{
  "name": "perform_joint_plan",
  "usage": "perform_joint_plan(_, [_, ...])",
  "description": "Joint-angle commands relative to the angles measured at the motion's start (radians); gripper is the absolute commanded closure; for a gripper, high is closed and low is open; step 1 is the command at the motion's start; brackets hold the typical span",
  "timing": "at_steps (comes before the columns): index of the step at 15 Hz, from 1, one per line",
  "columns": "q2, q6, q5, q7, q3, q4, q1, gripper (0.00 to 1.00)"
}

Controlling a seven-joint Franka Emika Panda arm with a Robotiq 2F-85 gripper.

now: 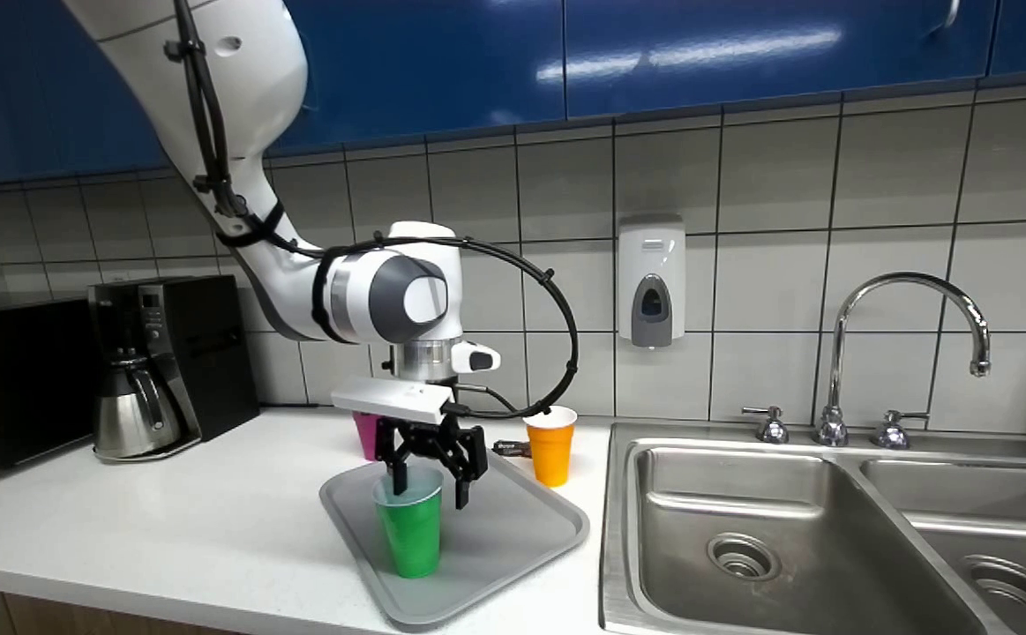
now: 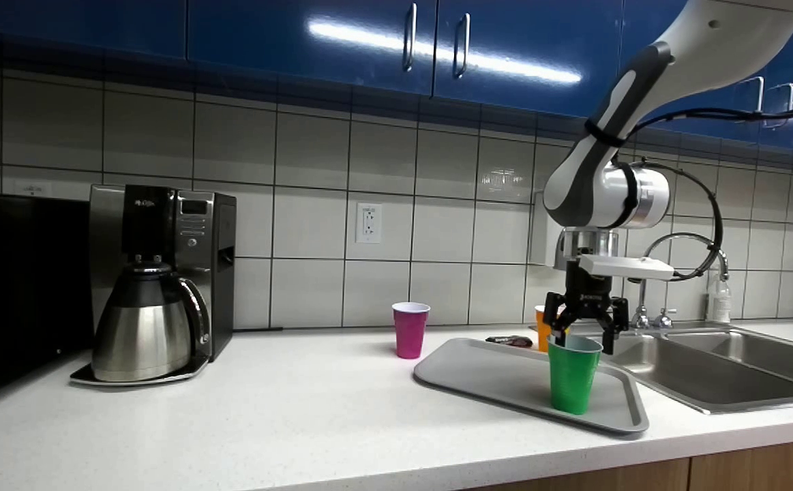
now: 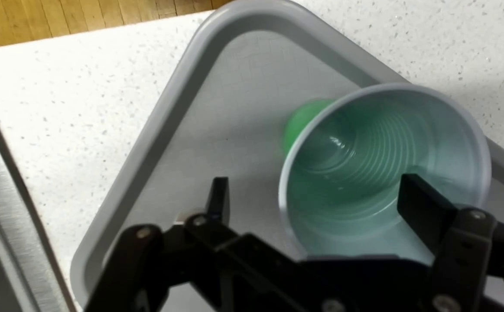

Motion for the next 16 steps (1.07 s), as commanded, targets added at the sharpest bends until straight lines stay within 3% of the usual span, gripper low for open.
perform_joint_plan(1, [-0.050,-0.052,-0.016,0.008,0.006,0.006,-0.007,0.00])
perform_joint_plan(9, [-0.114,-0.080,-0.014,0.005,0.008,0.020,-0.004,0.00])
perform_joint_plan(16, [-0.087,-0.081,-0.007,0.008,0.002,0.095,-0.009,0.00])
